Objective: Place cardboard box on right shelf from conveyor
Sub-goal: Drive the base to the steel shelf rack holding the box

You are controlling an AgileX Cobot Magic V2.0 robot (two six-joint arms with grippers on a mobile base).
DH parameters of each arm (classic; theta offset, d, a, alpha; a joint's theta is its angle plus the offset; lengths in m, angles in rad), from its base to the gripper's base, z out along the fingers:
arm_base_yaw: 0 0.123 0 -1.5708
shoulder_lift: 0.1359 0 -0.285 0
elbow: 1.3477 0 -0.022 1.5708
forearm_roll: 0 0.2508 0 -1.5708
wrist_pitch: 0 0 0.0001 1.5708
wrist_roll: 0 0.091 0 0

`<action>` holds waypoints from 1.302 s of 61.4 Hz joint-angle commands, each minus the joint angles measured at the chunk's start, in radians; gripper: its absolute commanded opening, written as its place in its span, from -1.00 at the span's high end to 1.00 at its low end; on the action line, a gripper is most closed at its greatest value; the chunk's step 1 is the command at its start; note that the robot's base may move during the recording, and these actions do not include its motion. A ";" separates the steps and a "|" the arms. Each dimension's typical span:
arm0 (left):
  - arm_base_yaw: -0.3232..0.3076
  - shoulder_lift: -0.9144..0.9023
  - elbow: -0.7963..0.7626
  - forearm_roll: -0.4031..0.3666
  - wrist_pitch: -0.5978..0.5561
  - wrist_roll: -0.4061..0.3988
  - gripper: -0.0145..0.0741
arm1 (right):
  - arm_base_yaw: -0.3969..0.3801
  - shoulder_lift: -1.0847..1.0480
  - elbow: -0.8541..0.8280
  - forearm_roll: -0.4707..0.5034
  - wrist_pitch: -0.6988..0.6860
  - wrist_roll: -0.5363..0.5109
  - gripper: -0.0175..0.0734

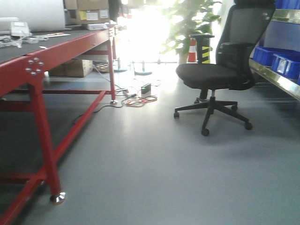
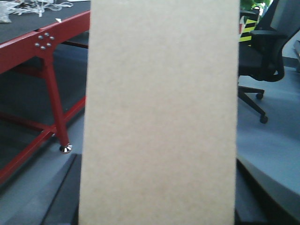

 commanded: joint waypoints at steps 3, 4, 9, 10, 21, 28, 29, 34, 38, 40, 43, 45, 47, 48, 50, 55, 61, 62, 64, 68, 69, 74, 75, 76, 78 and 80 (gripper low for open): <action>-0.010 -0.012 0.008 -0.006 -0.085 0.000 0.94 | -0.006 0.014 -0.025 0.001 -0.094 -0.009 0.29; -0.013 -0.012 0.008 -0.006 -0.085 0.000 0.94 | -0.006 0.014 -0.025 0.001 -0.094 -0.009 0.29; -0.013 -0.012 0.008 -0.006 -0.085 0.000 0.94 | -0.006 0.014 -0.025 0.001 -0.094 -0.009 0.29; -0.013 -0.012 0.008 -0.006 -0.085 0.000 0.93 | -0.006 0.014 -0.025 0.001 -0.094 -0.009 0.29; -0.013 -0.012 0.008 -0.006 -0.085 0.000 0.94 | -0.006 0.014 -0.025 0.001 -0.094 -0.009 0.29; -0.013 -0.012 0.008 -0.006 -0.085 0.000 0.94 | -0.006 0.014 -0.025 0.001 -0.094 -0.009 0.29; -0.013 -0.012 0.008 -0.006 -0.085 0.000 0.94 | -0.006 0.014 -0.025 0.001 -0.094 -0.009 0.29; -0.013 -0.012 0.008 -0.006 -0.085 0.000 0.94 | -0.006 0.014 -0.025 0.001 -0.094 -0.009 0.29; -0.013 -0.012 0.008 -0.006 -0.085 0.000 0.94 | -0.006 0.014 -0.025 0.001 -0.094 -0.009 0.29; -0.013 -0.012 0.008 -0.006 -0.085 0.000 0.94 | -0.006 0.014 -0.025 0.001 -0.094 -0.009 0.29; -0.013 -0.012 0.008 -0.006 -0.085 0.000 0.93 | -0.006 0.014 -0.025 0.001 -0.094 -0.009 0.29; -0.013 -0.012 0.008 -0.006 -0.085 0.000 0.94 | -0.006 0.014 -0.025 0.001 -0.094 -0.009 0.29; -0.013 -0.012 0.008 -0.006 -0.085 0.000 0.94 | -0.006 0.014 -0.025 0.001 -0.094 -0.009 0.29; -0.013 -0.012 0.008 -0.006 -0.085 0.000 0.94 | -0.006 0.014 -0.025 0.001 -0.094 -0.009 0.29; -0.013 -0.012 0.008 -0.006 -0.085 0.000 0.94 | -0.006 0.014 -0.025 0.001 -0.094 -0.009 0.29; -0.013 -0.012 0.008 -0.006 -0.085 0.000 0.93 | -0.006 0.014 -0.025 0.001 -0.094 -0.009 0.29; -0.013 -0.012 0.008 -0.006 -0.085 0.000 0.94 | -0.006 0.014 -0.025 0.001 -0.094 -0.009 0.29; -0.013 -0.012 0.008 -0.006 -0.085 0.000 0.94 | -0.006 0.014 -0.025 0.001 -0.094 -0.009 0.29; -0.013 -0.012 0.008 -0.006 -0.085 0.000 0.94 | -0.006 0.014 -0.025 0.001 -0.094 -0.009 0.29; -0.013 -0.012 0.008 -0.006 -0.085 0.000 0.94 | -0.006 0.014 -0.025 0.001 -0.094 -0.009 0.29; -0.013 -0.012 0.008 -0.006 -0.085 0.000 0.94 | -0.006 0.014 -0.025 0.001 -0.094 -0.009 0.29; -0.013 -0.012 0.008 -0.006 -0.085 0.000 0.94 | -0.006 0.014 -0.025 0.001 -0.094 -0.009 0.29; -0.013 -0.012 0.008 -0.006 -0.085 0.000 0.93 | -0.006 0.014 -0.025 0.001 -0.094 -0.009 0.29; -0.013 -0.012 0.008 -0.006 -0.085 0.000 0.94 | -0.006 0.014 -0.025 0.001 -0.094 -0.009 0.29; -0.013 -0.012 0.008 -0.006 -0.085 0.000 0.94 | -0.006 0.014 -0.025 0.001 -0.094 -0.009 0.29; -0.013 -0.012 0.008 -0.006 -0.085 0.000 0.93 | -0.006 0.014 -0.025 0.001 -0.094 -0.009 0.29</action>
